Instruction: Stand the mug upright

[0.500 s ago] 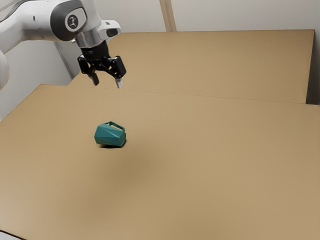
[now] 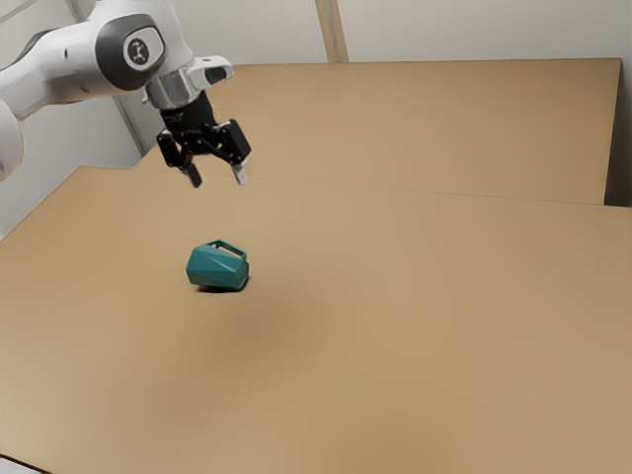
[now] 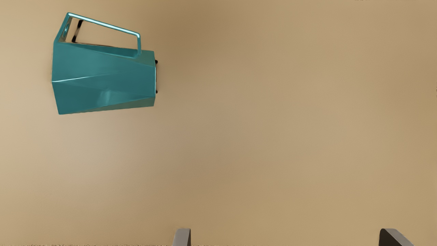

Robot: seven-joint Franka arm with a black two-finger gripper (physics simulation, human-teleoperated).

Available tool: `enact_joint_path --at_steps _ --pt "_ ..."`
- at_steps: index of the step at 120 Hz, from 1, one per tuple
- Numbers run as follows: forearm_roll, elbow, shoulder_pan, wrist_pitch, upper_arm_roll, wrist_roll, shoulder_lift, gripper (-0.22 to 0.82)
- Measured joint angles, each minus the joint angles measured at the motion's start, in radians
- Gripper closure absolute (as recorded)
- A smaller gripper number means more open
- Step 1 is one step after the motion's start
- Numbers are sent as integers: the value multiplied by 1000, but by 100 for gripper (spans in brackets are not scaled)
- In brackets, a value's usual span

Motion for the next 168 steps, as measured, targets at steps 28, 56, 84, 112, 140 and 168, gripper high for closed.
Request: enact_joint_path --at_steps 28,56,84,112,140,168 --pt "-145 -66 169 14 0 161 35 0" --pt "-236 -79 296 23 1 418 134 0" --pt "-333 -68 382 62 1 649 260 0" --pt "-397 -46 405 101 1 836 343 0" --pt "-465 -6 423 149 0 964 419 0" --pt "-553 -19 428 179 -3 1034 429 0"
